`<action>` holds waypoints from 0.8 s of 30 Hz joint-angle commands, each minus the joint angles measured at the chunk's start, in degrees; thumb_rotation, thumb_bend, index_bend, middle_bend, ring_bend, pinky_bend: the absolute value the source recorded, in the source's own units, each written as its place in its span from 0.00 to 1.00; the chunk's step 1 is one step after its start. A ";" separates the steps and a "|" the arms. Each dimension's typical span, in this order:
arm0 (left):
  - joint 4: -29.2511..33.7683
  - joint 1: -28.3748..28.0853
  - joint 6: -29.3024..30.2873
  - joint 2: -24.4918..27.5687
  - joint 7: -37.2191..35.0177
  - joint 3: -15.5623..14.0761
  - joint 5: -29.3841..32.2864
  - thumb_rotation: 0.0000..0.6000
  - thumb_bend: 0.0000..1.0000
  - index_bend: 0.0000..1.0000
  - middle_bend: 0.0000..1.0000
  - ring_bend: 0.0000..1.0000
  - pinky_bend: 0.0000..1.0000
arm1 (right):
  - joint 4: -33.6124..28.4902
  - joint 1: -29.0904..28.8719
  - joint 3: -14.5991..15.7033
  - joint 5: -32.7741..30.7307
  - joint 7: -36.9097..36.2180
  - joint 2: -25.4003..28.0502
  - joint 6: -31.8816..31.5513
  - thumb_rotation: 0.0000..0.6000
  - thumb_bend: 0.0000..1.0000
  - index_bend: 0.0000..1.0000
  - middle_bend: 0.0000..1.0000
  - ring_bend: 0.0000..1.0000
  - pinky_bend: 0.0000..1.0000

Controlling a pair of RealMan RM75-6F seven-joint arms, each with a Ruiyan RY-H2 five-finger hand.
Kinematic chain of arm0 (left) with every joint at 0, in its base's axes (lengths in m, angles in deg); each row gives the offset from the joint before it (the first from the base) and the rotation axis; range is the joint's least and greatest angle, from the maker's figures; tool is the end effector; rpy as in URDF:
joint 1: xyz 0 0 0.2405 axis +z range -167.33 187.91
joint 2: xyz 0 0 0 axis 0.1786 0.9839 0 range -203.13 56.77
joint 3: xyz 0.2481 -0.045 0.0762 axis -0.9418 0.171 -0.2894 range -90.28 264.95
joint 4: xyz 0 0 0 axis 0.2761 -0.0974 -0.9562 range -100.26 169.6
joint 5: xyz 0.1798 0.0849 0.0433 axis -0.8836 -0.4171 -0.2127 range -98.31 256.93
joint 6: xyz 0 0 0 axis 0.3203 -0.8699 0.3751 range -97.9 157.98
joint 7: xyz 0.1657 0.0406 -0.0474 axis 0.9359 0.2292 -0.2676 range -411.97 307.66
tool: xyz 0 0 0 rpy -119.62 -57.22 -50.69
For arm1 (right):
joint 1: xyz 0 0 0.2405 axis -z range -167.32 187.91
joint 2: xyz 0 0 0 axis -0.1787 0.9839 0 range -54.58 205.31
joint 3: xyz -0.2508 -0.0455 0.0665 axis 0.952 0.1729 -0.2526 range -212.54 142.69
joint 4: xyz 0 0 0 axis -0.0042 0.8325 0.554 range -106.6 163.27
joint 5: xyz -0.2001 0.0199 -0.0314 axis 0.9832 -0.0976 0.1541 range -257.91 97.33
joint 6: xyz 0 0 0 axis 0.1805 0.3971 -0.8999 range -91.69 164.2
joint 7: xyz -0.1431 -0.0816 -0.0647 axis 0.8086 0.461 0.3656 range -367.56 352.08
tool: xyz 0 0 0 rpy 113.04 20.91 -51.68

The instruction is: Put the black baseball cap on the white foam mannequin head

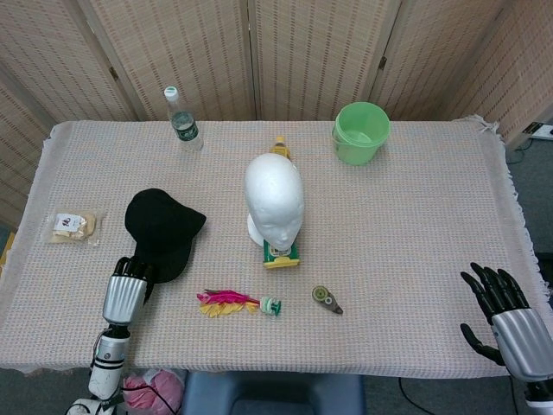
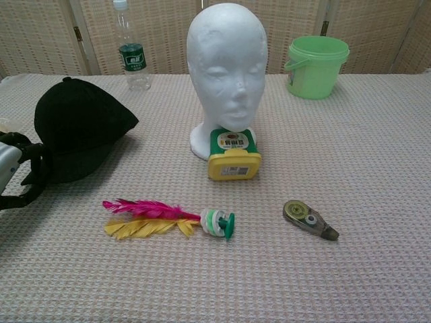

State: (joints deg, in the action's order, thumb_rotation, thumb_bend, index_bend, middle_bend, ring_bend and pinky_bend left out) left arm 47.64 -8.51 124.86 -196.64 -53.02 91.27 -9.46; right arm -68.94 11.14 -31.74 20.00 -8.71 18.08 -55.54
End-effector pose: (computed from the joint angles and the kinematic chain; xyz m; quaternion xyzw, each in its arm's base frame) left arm -0.2826 0.2849 -0.0286 -0.6390 -0.1594 -0.4107 0.6306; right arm -0.2856 -0.1588 0.1826 0.6444 -0.3634 0.4045 0.5377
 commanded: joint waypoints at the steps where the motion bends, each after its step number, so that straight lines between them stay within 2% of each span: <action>1: -0.31 -0.16 0.17 -0.30 0.00 0.38 0.47 1.00 0.42 0.50 0.61 0.37 0.38 | -0.03 -0.07 0.00 -0.03 0.10 -0.03 0.15 1.00 0.28 0.00 0.00 0.00 0.00; 8: -1.34 -0.74 2.27 -0.54 0.87 1.18 1.39 1.00 0.48 0.56 0.66 0.42 0.43 | -0.13 -0.12 0.00 -0.04 0.26 -0.06 0.29 1.00 0.28 0.00 0.00 0.00 0.00; 15: -1.46 -1.13 4.49 0.99 4.65 0.23 0.59 1.00 0.49 0.58 0.69 0.44 0.44 | -0.17 -0.18 0.13 0.24 0.48 -0.14 0.43 1.00 0.28 0.00 0.00 0.00 0.00; 24: 1.84 -1.00 7.28 2.70 7.44 0.79 1.19 1.00 0.51 0.59 0.70 0.44 0.44 | -0.22 0.06 0.44 1.02 0.67 -0.17 -0.05 1.00 0.28 0.00 0.00 0.00 0.00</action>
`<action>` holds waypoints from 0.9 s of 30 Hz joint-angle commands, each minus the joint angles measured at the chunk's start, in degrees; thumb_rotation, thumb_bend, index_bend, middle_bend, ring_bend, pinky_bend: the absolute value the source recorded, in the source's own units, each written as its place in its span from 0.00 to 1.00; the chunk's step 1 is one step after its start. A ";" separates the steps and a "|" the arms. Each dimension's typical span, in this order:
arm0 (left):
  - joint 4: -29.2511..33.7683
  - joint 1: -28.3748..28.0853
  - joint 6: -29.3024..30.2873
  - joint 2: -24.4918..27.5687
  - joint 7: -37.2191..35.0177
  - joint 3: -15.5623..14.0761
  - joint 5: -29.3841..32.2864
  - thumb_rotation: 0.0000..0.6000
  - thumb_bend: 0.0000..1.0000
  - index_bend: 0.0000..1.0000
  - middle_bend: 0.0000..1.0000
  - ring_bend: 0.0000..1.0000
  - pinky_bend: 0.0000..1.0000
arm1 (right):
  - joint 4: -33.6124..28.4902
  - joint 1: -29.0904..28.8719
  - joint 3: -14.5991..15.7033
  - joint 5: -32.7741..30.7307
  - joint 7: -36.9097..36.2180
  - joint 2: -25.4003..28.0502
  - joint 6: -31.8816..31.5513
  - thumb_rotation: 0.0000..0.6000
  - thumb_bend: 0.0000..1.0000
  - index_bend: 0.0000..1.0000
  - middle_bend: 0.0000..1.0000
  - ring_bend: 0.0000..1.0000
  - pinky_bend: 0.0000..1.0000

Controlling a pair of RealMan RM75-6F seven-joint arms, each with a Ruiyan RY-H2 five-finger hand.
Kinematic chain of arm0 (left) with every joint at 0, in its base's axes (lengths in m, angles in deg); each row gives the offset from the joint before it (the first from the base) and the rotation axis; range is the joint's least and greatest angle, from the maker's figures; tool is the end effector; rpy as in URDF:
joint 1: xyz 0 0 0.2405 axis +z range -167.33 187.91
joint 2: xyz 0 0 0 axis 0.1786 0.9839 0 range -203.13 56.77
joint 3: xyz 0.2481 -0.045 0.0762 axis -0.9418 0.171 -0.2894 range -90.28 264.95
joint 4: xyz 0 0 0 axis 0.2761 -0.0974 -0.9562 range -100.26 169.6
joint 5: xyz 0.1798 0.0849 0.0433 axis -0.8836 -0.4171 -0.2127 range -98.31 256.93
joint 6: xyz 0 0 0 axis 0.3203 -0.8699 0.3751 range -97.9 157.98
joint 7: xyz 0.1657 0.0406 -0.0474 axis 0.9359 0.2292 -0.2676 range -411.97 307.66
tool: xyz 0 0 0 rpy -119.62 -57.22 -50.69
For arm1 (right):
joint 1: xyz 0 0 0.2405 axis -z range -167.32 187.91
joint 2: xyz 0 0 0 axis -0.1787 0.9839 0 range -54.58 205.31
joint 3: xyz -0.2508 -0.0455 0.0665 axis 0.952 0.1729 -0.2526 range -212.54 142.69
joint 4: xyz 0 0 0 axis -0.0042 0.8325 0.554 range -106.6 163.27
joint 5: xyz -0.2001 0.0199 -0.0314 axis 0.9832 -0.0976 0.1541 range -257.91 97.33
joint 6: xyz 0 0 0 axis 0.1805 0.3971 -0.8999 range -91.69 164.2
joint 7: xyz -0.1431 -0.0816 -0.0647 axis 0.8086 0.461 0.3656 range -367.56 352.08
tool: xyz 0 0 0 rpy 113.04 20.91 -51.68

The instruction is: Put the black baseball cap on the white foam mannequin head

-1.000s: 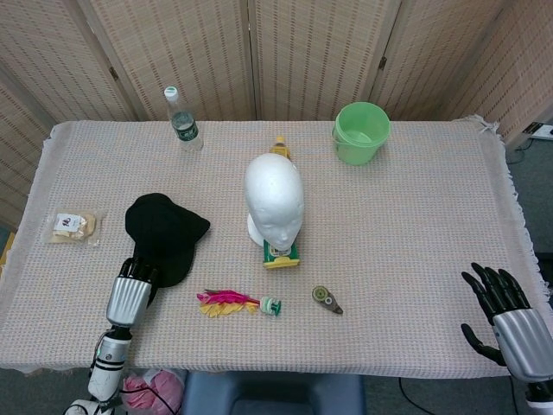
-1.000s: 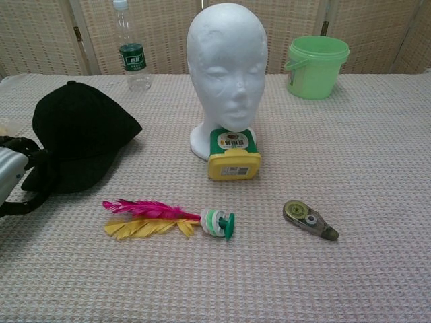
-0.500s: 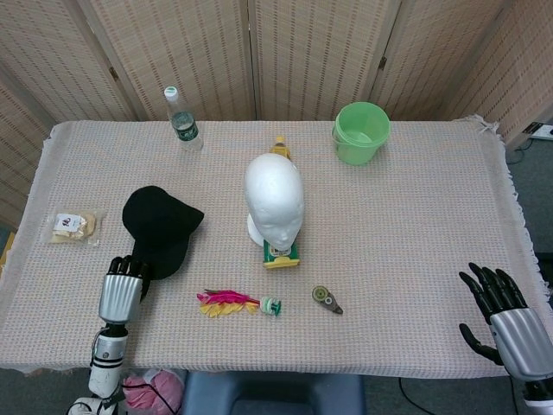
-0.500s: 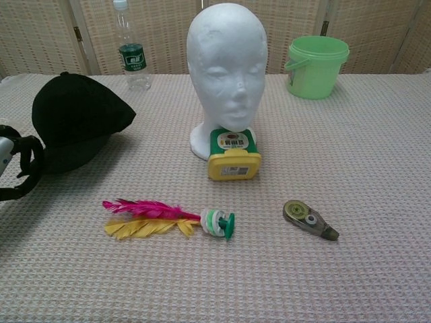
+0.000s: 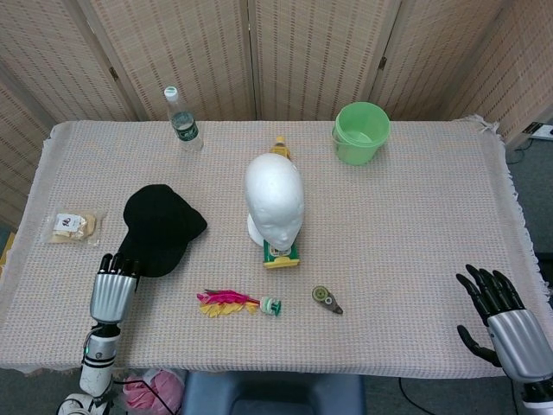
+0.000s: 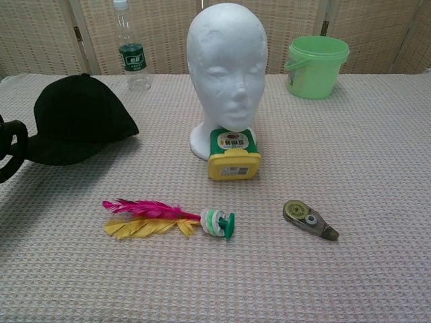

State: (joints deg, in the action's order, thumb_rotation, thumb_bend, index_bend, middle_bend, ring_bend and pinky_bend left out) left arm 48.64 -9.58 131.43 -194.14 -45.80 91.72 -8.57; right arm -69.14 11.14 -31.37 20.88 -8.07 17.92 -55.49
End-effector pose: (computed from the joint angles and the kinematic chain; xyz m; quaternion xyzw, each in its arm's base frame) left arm -0.2758 0.2864 0.0020 -0.6168 -0.0709 -0.4024 0.6728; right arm -0.2829 -0.1571 0.1795 0.6501 -0.3610 0.4042 0.5326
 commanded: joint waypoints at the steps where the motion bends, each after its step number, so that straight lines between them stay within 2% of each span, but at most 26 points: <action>1: 1.26 0.03 1.16 0.21 0.08 0.63 0.53 1.00 0.51 0.59 0.70 0.44 0.44 | -0.02 0.11 0.12 0.28 0.07 -0.02 -0.21 1.00 0.28 0.00 0.00 0.00 0.00; 14: 6.50 -1.24 7.27 0.27 -7.69 9.67 7.49 1.00 0.51 0.58 0.70 0.44 0.44 | 0.10 0.51 0.37 0.78 0.30 -0.17 -0.78 1.00 0.28 0.00 0.00 0.00 0.00; 22: 11.89 -2.30 9.93 2.91 -11.45 15.35 11.34 1.00 0.51 0.57 0.70 0.44 0.44 | -0.14 0.29 0.37 0.61 1.07 -0.43 -0.06 1.00 0.28 0.00 0.00 0.00 0.00; 27: 16.43 -2.56 11.07 5.78 -11.28 17.28 12.17 1.00 0.51 0.57 0.70 0.44 0.44 | -0.19 0.19 0.36 0.49 1.20 -0.47 0.23 1.00 0.28 0.00 0.00 0.00 0.00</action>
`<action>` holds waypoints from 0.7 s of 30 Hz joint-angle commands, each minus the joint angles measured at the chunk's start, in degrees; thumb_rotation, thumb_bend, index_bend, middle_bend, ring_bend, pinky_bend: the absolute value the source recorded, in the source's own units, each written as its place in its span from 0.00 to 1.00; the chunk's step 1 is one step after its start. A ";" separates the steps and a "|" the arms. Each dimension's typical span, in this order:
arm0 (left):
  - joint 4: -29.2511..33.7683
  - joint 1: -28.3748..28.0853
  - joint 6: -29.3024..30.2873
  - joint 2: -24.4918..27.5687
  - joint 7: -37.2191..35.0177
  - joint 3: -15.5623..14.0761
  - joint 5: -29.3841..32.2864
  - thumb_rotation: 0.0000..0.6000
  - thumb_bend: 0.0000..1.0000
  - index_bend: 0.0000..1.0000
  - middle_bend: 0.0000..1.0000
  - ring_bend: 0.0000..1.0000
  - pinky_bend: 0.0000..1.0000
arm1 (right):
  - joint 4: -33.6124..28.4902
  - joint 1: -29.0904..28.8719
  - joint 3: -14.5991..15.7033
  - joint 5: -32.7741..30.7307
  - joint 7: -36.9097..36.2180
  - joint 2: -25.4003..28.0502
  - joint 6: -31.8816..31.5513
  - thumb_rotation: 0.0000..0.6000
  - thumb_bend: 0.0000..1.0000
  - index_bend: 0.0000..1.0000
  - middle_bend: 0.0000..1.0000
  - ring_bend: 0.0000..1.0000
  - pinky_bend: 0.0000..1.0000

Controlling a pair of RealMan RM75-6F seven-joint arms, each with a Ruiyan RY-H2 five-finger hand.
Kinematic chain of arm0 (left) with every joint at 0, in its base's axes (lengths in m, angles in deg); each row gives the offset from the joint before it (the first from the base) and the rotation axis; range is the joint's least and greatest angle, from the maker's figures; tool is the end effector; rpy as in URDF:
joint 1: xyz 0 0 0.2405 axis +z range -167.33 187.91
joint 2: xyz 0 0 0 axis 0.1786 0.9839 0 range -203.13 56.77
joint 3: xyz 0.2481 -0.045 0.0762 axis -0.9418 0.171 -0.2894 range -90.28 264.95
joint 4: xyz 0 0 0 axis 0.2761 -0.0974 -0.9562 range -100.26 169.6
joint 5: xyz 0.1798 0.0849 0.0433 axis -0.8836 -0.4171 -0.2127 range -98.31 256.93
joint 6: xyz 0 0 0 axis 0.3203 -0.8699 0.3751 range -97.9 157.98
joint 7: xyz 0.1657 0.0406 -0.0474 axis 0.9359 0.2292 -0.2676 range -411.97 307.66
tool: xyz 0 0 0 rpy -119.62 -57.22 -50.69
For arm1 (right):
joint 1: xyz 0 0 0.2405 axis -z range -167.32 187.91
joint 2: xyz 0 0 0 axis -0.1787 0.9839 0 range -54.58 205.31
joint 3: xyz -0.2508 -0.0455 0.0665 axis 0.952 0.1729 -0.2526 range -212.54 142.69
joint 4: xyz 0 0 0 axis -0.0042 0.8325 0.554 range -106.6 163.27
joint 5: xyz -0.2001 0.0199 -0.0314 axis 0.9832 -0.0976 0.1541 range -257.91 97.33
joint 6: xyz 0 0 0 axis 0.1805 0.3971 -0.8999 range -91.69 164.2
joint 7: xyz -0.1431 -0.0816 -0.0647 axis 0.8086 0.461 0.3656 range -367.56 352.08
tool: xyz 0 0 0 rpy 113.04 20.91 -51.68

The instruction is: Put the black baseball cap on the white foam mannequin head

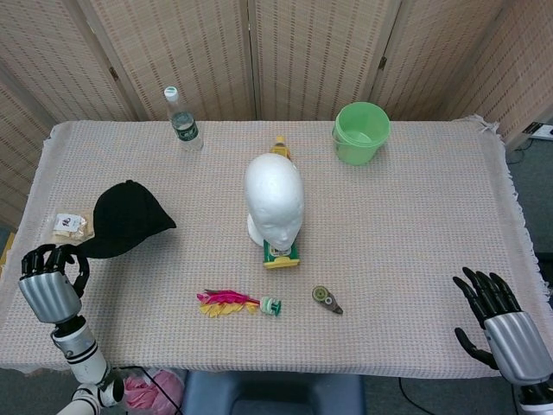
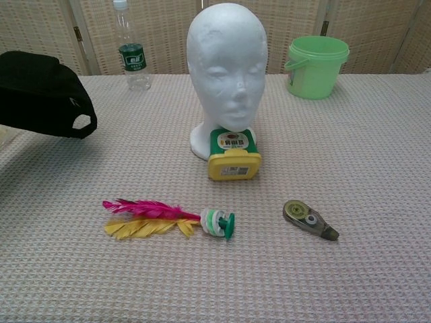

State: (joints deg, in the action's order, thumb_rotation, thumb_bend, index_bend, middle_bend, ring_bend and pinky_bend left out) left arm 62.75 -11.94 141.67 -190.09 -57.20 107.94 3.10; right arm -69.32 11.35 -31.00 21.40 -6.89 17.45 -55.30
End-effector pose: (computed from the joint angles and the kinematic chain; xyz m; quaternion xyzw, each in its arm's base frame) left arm -0.2844 0.2895 0.0825 -0.3641 -0.1477 -0.5418 0.7430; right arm -0.2817 -0.1544 0.1749 0.6546 -0.3599 0.4002 0.5309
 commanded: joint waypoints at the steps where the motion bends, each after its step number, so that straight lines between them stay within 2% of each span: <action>1: 3.27 -0.21 1.00 2.31 0.39 1.23 0.49 1.00 0.51 0.57 0.70 0.44 0.44 | -0.02 -0.04 -0.01 -0.05 0.03 0.00 0.07 1.00 0.28 0.00 0.00 0.00 0.00; 11: 13.70 -0.23 3.26 8.22 6.95 0.24 -2.35 1.00 0.51 0.57 0.70 0.44 0.44 | -0.05 -0.05 -0.09 -0.14 -0.10 0.06 -0.01 1.00 0.28 0.00 0.00 0.00 0.00; 21: 17.34 -1.72 2.63 10.40 10.69 0.49 -3.91 1.00 0.51 0.57 0.70 0.44 0.44 | 0.02 -0.10 -0.27 -0.46 -0.48 0.19 -0.07 1.00 0.28 0.00 0.00 0.00 0.00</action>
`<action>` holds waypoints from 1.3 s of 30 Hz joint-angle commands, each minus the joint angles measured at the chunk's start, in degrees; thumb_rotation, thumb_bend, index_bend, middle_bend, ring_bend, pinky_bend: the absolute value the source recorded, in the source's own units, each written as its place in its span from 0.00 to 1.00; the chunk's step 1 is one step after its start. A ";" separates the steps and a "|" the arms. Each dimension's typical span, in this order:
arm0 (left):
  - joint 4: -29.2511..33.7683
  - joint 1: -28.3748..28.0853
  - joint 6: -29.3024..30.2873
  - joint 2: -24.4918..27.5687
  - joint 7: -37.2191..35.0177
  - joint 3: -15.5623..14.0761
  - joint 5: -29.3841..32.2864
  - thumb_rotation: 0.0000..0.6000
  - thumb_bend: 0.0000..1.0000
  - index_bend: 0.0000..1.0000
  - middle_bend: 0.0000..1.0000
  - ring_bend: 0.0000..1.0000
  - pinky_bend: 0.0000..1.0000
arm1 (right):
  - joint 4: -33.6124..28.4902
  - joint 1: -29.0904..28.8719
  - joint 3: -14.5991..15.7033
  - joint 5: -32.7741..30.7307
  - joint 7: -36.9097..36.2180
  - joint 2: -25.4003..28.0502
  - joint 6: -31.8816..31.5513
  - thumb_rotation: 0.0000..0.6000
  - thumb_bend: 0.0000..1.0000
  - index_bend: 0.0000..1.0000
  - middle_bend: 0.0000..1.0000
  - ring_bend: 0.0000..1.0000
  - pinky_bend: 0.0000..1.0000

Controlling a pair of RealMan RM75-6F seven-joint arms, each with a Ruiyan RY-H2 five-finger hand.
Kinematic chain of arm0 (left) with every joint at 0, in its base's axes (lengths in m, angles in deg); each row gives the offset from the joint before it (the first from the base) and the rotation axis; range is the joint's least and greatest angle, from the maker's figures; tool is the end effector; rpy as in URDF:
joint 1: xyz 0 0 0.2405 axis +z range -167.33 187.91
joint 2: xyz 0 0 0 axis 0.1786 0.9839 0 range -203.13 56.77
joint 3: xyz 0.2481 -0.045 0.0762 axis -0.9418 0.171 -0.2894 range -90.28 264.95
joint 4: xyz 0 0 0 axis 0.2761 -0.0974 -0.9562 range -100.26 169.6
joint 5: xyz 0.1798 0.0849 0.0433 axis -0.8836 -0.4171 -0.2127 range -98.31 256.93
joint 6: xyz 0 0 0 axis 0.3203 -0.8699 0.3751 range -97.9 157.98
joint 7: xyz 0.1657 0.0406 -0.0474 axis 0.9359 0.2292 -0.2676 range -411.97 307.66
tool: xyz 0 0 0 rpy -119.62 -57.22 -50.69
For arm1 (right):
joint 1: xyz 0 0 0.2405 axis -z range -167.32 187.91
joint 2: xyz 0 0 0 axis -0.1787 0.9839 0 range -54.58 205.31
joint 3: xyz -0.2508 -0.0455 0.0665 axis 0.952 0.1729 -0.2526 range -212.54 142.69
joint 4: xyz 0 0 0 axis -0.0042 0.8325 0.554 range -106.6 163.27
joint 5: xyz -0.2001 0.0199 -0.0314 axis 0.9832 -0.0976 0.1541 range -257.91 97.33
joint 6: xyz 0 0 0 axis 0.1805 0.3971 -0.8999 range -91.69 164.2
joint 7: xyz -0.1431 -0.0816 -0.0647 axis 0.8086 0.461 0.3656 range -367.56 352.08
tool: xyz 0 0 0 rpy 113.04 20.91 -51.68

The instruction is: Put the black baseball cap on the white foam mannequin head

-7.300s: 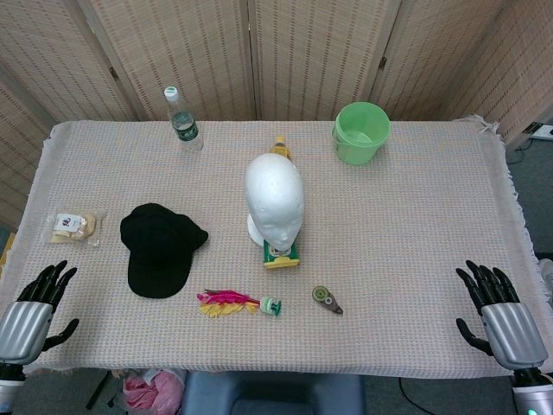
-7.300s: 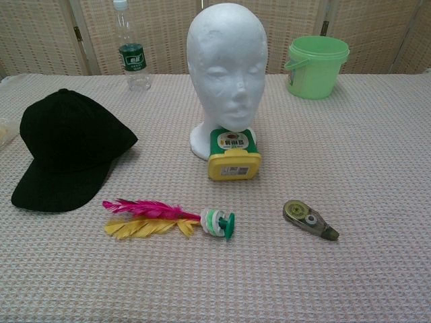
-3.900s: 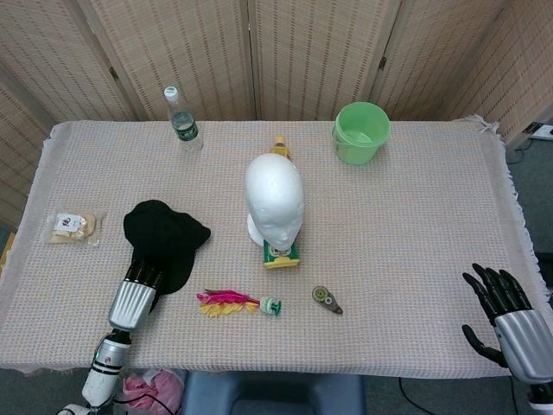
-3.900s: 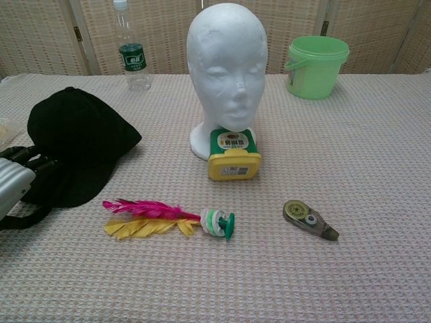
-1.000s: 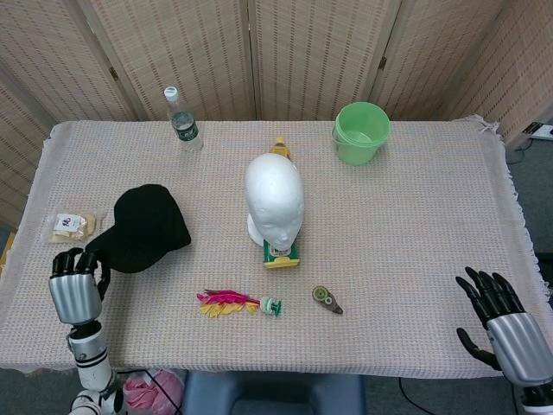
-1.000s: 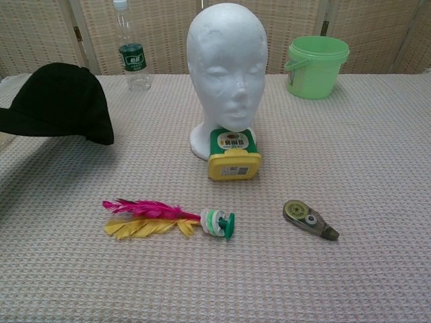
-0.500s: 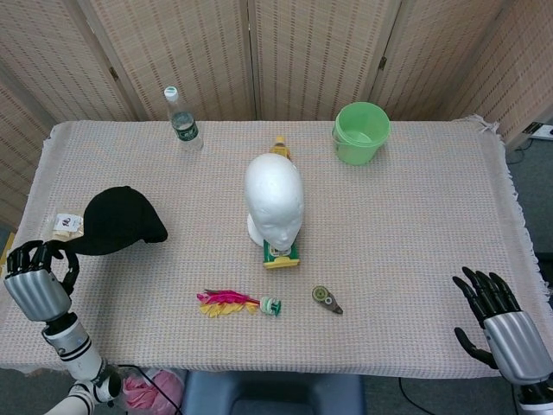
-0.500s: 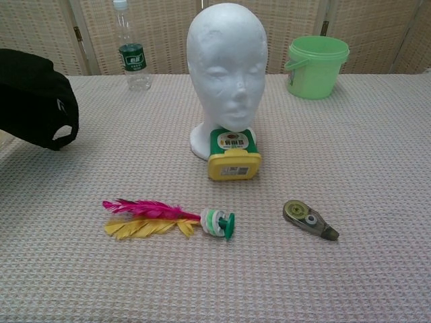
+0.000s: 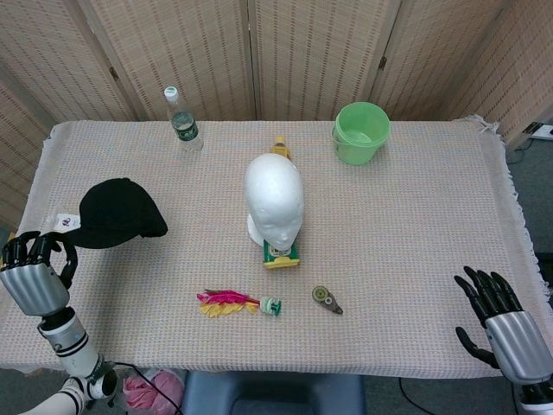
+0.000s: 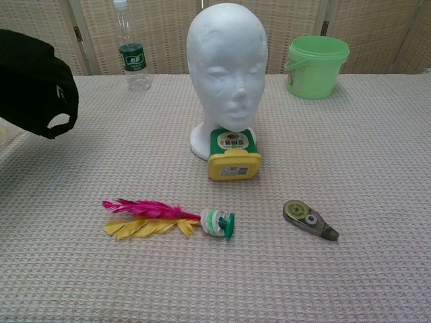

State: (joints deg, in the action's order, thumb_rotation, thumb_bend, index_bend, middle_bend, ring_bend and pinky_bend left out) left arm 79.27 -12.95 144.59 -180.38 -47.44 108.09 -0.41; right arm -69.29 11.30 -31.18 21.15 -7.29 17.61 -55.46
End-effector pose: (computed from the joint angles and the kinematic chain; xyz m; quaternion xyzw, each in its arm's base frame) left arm -0.2591 0.2999 0.1198 -0.3580 -0.1074 -0.5610 0.7386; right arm -0.2821 -0.1555 0.1769 0.6521 -0.3600 0.4022 0.5324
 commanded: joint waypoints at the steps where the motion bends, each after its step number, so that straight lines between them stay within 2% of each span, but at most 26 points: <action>1: 1.25 -1.05 -0.33 1.06 1.47 0.51 -0.60 1.00 0.51 0.57 0.70 0.44 0.44 | -0.03 -0.09 -0.17 -0.37 -0.15 0.05 0.15 1.00 0.28 0.00 0.00 0.00 0.00; 10: 11.59 -4.37 -0.04 7.70 10.17 2.23 -3.85 1.00 0.51 0.57 0.70 0.44 0.44 | -0.15 -0.79 -0.54 -1.62 -1.13 0.42 1.49 1.00 0.28 0.00 0.00 0.00 0.00; 18: 20.83 -6.58 -2.51 13.67 16.52 3.92 -5.41 1.00 0.51 0.57 0.70 0.44 0.44 | -0.22 -1.14 -0.85 -2.50 -1.77 0.66 2.04 1.00 0.28 0.00 0.00 0.00 0.00; 29: 26.70 -10.00 -7.61 17.62 19.19 7.54 -3.56 1.00 0.51 0.58 0.70 0.45 0.44 | -0.49 -1.67 -1.49 -4.30 -1.78 0.71 3.20 1.00 0.28 0.00 0.00 0.00 0.00; 39: 29.00 -15.38 -12.03 17.42 21.48 10.07 -2.20 1.00 0.51 0.58 0.70 0.45 0.45 | -0.36 -2.10 -2.12 -5.71 -3.16 1.13 3.76 1.00 0.28 0.00 0.00 0.00 0.00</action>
State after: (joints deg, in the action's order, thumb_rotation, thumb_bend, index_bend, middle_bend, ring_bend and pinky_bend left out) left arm 107.97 -27.57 133.21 -162.69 -26.44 117.76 -2.89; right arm -69.69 9.24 -33.24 15.54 -10.37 18.71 -51.76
